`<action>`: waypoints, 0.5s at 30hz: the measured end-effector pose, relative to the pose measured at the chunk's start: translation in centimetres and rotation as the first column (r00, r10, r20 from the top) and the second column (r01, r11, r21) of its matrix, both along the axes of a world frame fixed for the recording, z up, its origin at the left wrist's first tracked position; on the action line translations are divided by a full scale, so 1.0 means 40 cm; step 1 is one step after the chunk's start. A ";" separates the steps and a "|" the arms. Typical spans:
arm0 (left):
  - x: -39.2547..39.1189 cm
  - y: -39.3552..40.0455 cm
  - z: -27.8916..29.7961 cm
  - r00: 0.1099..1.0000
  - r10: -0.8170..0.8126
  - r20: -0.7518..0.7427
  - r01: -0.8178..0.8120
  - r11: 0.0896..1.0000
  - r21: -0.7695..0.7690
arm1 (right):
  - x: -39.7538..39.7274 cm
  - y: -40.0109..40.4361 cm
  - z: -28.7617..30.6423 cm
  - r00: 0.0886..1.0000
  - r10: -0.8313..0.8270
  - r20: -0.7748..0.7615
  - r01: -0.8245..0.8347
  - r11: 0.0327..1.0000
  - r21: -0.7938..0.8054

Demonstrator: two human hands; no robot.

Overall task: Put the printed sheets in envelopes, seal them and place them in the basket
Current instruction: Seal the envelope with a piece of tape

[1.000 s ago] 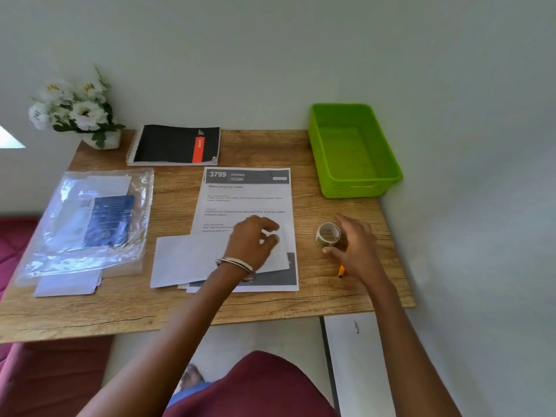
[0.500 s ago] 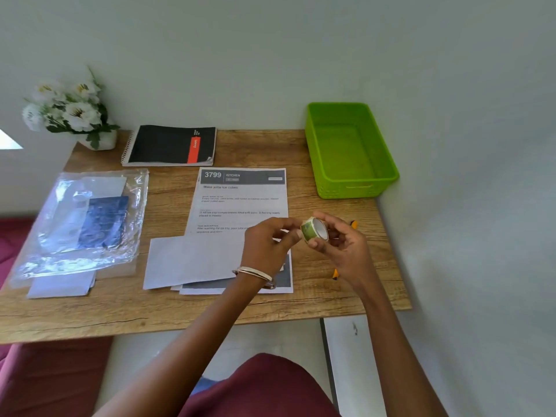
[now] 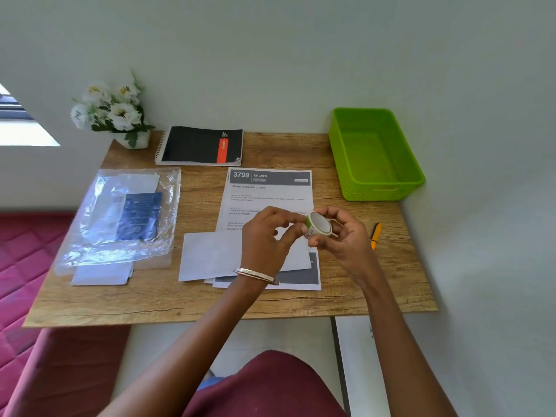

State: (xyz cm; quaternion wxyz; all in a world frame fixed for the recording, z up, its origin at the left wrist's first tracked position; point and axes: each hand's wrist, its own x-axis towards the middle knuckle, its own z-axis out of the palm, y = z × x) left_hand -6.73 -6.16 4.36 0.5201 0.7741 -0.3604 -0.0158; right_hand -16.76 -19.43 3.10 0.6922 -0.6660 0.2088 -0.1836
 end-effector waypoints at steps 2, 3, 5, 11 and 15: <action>0.008 0.021 0.003 0.998 -0.036 0.051 0.036 0.999 0.002 | 0.009 0.020 0.005 1.000 0.000 0.000 0.000 1.000 -0.020; 0.011 0.030 0.005 0.997 -0.042 0.061 0.042 0.999 0.001 | 0.013 0.031 0.007 1.000 -0.001 -0.001 0.001 1.000 -0.031; 0.018 0.051 0.010 0.998 -0.037 0.057 0.037 0.999 -0.004 | 0.018 0.050 0.010 1.000 0.001 -0.011 -0.002 0.997 -0.078; 0.042 0.110 0.017 0.995 -0.066 0.073 0.066 0.998 0.000 | 0.035 0.097 0.011 0.999 0.006 -0.035 -0.012 0.985 -0.171; 0.052 0.135 0.011 0.991 -0.023 0.135 0.024 1.000 -0.003 | 0.048 0.127 0.016 0.999 0.005 -0.041 -0.013 0.980 -0.197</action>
